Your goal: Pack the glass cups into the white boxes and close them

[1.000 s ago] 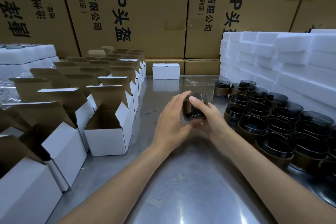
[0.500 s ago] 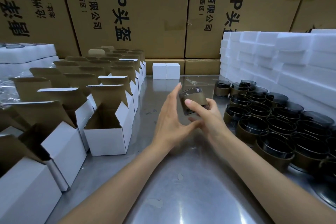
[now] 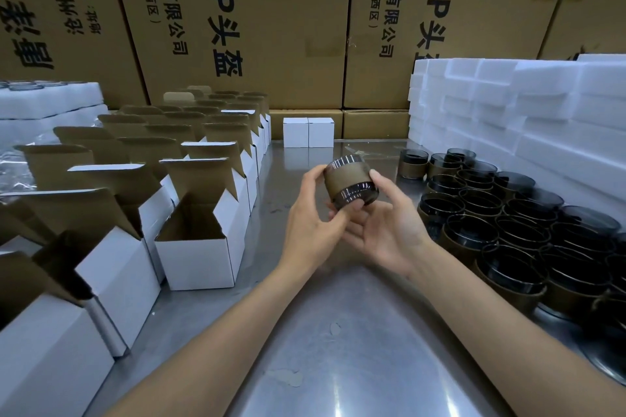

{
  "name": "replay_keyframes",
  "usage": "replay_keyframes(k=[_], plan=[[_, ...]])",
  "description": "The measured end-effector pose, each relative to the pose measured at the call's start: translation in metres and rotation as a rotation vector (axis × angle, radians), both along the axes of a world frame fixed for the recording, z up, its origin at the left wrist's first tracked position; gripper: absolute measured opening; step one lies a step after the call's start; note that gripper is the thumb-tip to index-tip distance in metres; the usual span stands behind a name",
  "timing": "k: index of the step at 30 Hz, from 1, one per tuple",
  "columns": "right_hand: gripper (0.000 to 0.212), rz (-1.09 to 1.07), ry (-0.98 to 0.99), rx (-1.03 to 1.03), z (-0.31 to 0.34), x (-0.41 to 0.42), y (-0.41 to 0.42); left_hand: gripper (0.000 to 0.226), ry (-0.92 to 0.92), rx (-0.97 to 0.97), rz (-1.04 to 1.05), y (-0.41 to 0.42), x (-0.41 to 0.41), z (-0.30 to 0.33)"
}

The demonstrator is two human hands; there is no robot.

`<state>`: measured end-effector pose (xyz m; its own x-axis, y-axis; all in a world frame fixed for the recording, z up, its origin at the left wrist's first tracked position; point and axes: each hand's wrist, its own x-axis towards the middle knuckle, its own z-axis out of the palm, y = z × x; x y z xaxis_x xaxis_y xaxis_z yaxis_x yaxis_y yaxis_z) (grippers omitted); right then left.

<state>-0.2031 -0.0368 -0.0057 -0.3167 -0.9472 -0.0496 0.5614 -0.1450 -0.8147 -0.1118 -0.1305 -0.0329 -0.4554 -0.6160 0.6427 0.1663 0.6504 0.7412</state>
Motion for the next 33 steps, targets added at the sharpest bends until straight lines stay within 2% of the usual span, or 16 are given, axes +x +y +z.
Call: replay_keyframes(k=[3,6,8,10,13,15,19,22,25,29,33], plan=[[0.048,-0.168,0.117,-0.065,-0.001,0.001,-0.004,0.081,-0.045,-0.014,-0.047,0.001,-0.001,-0.001],[0.051,-0.201,0.148,-0.055,-0.002,-0.001,-0.003,0.096,-0.076,-0.047,-0.049,0.002,0.000,-0.002],[0.055,-0.186,0.159,-0.058,-0.003,-0.002,-0.003,0.094,-0.068,-0.082,-0.032,0.004,0.001,-0.001],[0.047,-0.146,0.174,-0.078,-0.005,-0.003,-0.002,0.087,-0.049,-0.121,-0.010,0.005,0.002,0.000],[0.038,-0.135,0.234,-0.062,-0.007,-0.003,-0.004,0.066,-0.033,-0.158,0.023,0.004,0.001,0.000],[0.039,-0.206,0.371,0.012,-0.008,-0.003,-0.006,0.055,-0.047,-0.177,0.043,0.004,0.002,0.001],[0.045,-0.447,0.872,0.158,-0.011,-0.005,-0.007,0.052,-0.153,-0.234,0.021,0.007,0.005,0.001],[0.055,-0.497,1.029,0.127,-0.014,-0.007,-0.007,0.059,-0.227,-0.231,-0.002,0.014,0.012,0.005],[0.065,-0.460,1.123,0.126,-0.019,-0.009,-0.005,0.069,-0.317,-0.249,0.007,0.021,0.023,0.008],[0.064,-0.352,1.232,0.248,-0.025,-0.011,-0.002,0.066,-0.461,-0.396,0.186,0.029,0.040,0.008],[0.067,-0.302,1.278,0.305,-0.024,-0.010,-0.002,0.065,-0.562,-0.670,0.482,0.027,0.056,0.021]])
